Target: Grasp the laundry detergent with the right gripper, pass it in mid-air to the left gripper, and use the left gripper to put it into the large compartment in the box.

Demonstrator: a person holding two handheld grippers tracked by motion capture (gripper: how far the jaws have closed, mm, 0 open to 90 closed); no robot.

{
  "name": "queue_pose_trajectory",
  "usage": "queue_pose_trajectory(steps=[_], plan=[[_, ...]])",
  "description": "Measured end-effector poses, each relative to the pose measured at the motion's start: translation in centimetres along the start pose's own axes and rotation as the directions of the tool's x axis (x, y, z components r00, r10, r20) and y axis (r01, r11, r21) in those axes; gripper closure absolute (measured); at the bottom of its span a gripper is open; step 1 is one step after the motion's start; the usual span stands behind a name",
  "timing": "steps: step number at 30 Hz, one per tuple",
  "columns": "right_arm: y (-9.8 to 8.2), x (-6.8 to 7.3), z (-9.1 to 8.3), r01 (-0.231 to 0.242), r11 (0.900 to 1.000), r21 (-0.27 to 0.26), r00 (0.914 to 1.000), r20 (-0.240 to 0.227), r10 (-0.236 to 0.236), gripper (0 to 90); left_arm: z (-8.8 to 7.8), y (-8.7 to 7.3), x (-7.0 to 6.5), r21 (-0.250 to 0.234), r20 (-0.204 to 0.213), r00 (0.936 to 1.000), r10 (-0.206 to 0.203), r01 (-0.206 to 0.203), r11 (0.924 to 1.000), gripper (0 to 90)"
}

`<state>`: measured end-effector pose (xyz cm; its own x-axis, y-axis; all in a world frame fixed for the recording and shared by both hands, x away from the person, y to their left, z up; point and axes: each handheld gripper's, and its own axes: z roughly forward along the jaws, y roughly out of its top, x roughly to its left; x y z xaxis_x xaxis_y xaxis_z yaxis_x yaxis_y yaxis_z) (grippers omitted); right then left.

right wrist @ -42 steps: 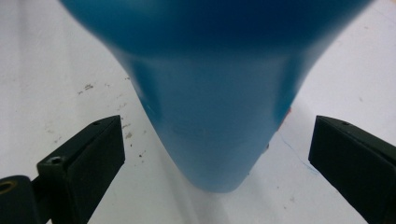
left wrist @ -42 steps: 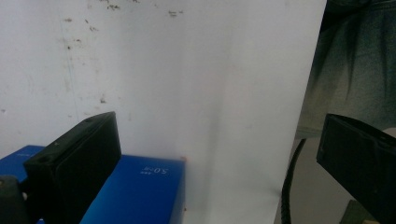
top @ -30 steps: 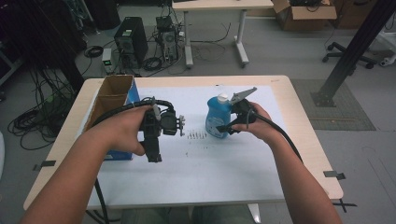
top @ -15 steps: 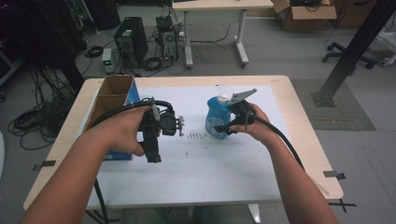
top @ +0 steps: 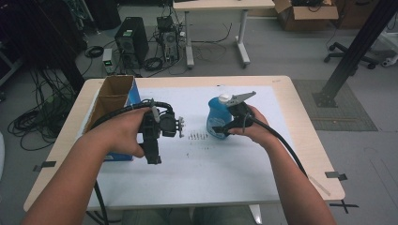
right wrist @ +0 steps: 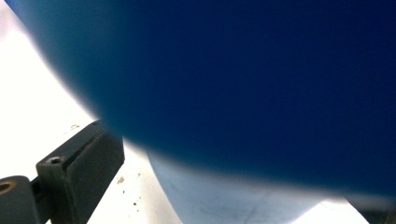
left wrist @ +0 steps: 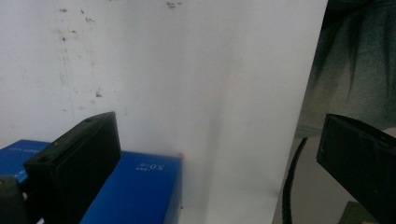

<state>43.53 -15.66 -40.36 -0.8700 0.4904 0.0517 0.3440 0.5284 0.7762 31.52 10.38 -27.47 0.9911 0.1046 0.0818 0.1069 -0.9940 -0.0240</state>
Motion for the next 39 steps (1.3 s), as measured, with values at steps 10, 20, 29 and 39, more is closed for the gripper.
queue_pose_trajectory(steps=[10,20,29,39], plan=[[-0.08,0.02,-0.13,-0.001,1.000,-0.024,0.9999,0.017,0.001,11.5,-0.03,-0.01,0.05,0.005,0.000,1.0000,0.001,-0.001,1.0000,0.2],[-0.20,-0.05,-0.04,-0.002,0.999,-0.040,0.9991,0.043,0.003,18.0,-0.32,-0.17,0.08,-0.001,-0.009,1.0000,-0.004,0.004,1.0000,0.2],[-0.17,0.03,-0.02,0.006,0.998,-0.057,0.9991,0.043,-0.003,21.8,-0.28,-0.29,0.02,0.001,-0.007,0.9999,-0.010,0.010,0.9999,0.2],[-0.20,0.20,0.12,0.023,0.998,-0.060,0.9982,0.057,-0.020,30.5,-0.78,-0.29,0.00,-0.012,-0.015,0.9998,-0.010,0.010,0.9999,0.2]])
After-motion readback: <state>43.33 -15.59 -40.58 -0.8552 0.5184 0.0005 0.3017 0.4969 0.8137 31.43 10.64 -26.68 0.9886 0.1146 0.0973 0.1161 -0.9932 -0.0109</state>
